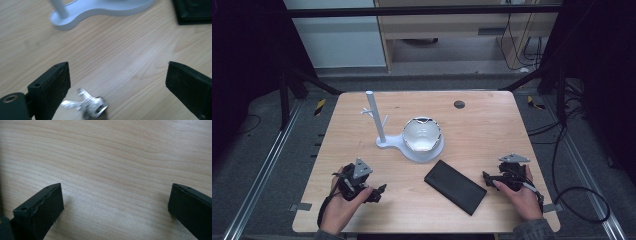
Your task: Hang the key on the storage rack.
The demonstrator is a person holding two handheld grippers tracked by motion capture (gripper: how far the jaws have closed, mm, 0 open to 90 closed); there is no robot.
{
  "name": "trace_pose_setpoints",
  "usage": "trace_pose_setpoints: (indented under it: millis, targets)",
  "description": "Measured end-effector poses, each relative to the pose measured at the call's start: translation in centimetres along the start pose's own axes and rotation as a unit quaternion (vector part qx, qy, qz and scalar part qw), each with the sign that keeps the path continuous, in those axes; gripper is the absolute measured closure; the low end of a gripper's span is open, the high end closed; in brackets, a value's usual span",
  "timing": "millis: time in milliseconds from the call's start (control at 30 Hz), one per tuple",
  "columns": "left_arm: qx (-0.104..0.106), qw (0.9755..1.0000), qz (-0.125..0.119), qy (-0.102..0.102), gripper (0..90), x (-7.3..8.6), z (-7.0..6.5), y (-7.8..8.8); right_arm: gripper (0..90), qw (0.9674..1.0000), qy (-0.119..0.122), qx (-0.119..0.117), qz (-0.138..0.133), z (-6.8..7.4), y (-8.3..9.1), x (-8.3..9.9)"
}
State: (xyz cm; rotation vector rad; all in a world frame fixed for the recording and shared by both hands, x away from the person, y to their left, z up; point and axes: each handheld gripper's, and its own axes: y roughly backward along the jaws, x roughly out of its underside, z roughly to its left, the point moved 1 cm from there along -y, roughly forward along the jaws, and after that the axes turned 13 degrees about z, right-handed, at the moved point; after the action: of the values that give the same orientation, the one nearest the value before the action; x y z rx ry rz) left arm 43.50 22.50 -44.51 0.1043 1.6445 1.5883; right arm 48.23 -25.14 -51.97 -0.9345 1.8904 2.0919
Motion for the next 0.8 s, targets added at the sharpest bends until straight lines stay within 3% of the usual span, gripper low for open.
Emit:
trace_pose_setpoints:
  millis: [67, 133, 300, 433, 567, 800]
  targets:
    - [-0.020, 0.9996, 0.020, 0.006, 5.4, 0.6, 1.0, 0.3, 0.3, 1.0000, 0.001, 0.002, -0.001, 0.0, -0.1, -0.1]
    - [-0.024, 0.9992, 0.028, 0.014, 5.4, 0.8, 1.3, 0.5, 0.4, 1.0000, 0.000, 0.001, -0.001, 0.0, -0.1, -0.1]
    - [-0.005, 0.9991, 0.042, 0.012, 4.7, 1.6, 1.8, 0.6, 0.4, 1.0000, 0.000, 0.001, -0.001, 0.0, -0.1, -0.1]
    - [-0.001, 0.9986, 0.051, 0.014, 6.5, 1.7, 2.0, 0.5, 0.4, 1.0000, 0.000, 0.003, -0.001, 0.0, -0.1, -0.1]
    - [0.004, 0.9982, 0.058, 0.017, 13.2, 1.8, 2.0, 0.5, 0.4, 1.0000, 0.000, 0.004, -0.001, 0.0, -0.1, -0.1]
    - [0.012, 0.9941, 0.108, 0.004, 31.2, 2.0, 1.7, -0.7, 0.4, 1.0000, -0.001, 0.004, -0.001, 0.0, -0.1, -0.1]
